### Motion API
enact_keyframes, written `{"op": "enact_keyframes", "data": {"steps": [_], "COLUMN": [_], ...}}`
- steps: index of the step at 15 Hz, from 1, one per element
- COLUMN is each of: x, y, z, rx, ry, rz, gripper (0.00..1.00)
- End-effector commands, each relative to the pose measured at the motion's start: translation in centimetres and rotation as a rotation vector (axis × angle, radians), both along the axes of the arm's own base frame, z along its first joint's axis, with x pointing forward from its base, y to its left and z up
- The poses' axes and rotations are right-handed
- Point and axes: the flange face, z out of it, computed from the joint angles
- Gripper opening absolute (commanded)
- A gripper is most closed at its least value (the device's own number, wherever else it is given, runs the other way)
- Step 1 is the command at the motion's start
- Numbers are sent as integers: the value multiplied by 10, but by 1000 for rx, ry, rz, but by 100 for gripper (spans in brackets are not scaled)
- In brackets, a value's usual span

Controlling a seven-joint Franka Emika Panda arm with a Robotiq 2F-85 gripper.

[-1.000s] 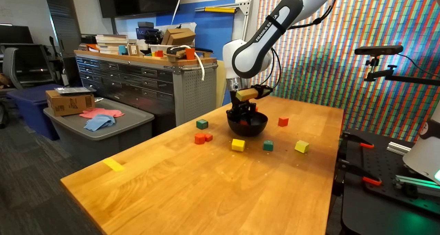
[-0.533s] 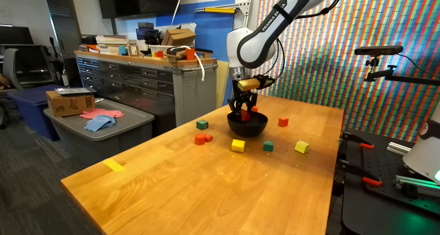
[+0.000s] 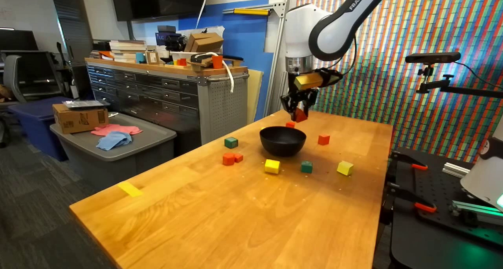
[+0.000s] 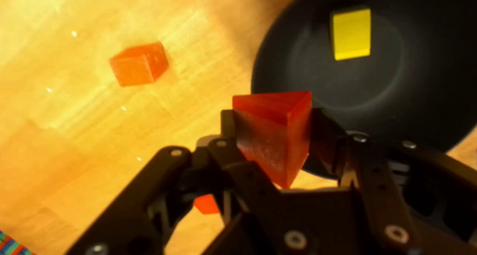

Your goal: Take the blocks from the black bowl one at a time and place them on the table

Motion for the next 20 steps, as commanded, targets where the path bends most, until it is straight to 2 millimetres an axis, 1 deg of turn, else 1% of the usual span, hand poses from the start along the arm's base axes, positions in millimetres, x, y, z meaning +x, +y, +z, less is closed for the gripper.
{"op": "enact_keyframes", "data": {"steps": [1,3,4,6,9,10,11,15,16,17,18,20], "x": [-71,-107,-123,-152,-189,-167,-172,-164,-164,-163,-163,-165], "y": [1,4,5,3,-10,-13,-20,-55,-66,-77,-85,-94], "z": [-21,-47,-62,-85,-105,-115,-116,-116,-116,-116,-115,-112], "rx": [13,39,35,46,71,70,79,100,95,93,82,28], "ry": [-13,5,9,6,-14,-29,-46,-142,-159,-173,-179,-167], "rz": [-175,-287,-349,-455,-608,-655,-700,-869,-902,-918,-888,-735], "gripper": [27,27,27,27,27,27,27,27,41,77,77,91]}}
